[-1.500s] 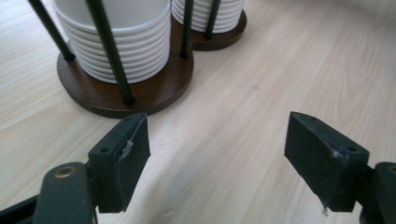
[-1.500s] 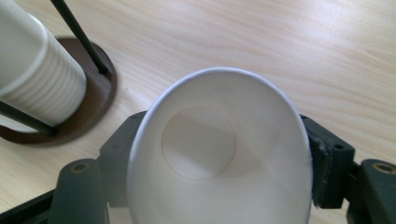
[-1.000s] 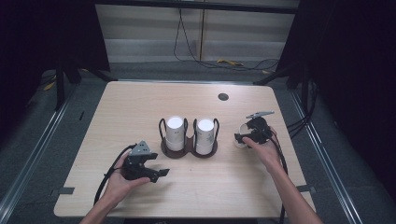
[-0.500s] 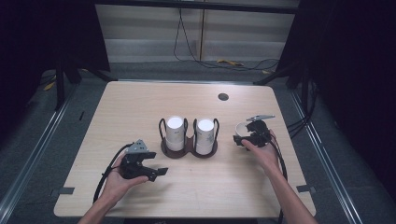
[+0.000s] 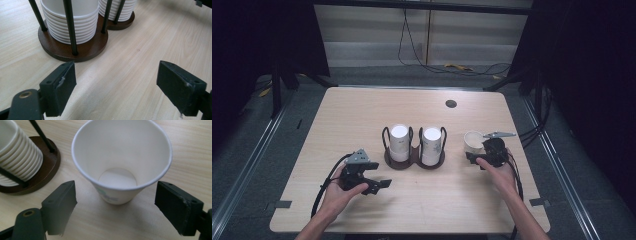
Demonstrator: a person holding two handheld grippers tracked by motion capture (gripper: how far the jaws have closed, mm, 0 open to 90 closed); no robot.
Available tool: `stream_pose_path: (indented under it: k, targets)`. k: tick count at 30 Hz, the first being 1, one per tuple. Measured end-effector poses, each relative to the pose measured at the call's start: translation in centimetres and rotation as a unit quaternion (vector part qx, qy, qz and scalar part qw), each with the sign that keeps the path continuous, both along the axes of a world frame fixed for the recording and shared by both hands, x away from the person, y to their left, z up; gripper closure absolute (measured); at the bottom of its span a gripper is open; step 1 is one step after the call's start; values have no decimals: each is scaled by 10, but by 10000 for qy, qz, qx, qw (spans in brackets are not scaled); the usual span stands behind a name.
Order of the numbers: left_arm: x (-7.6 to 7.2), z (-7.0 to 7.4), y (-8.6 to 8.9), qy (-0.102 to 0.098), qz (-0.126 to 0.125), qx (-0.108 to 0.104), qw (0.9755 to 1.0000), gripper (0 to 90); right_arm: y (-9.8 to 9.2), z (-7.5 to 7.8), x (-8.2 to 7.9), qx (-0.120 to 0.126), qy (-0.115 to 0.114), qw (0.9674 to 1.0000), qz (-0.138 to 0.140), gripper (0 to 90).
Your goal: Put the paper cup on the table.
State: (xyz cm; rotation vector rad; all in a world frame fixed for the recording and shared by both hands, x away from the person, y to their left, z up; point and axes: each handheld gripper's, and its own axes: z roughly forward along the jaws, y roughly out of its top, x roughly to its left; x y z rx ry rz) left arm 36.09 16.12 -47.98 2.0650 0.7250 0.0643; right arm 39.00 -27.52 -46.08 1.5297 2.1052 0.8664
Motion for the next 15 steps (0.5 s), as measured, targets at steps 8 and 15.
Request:
stream_pose_path:
  k: [8, 15]
  targets:
    - [-1, 0, 2, -67, 39, 26, 10000, 160, -4, 1, -27, 115, -235, 9997, 3, 176]
    - [-5, 1, -2, -25, -32, -17, 10000, 160, 0, 9, -59, 404, -533, 9978, 13, 202]
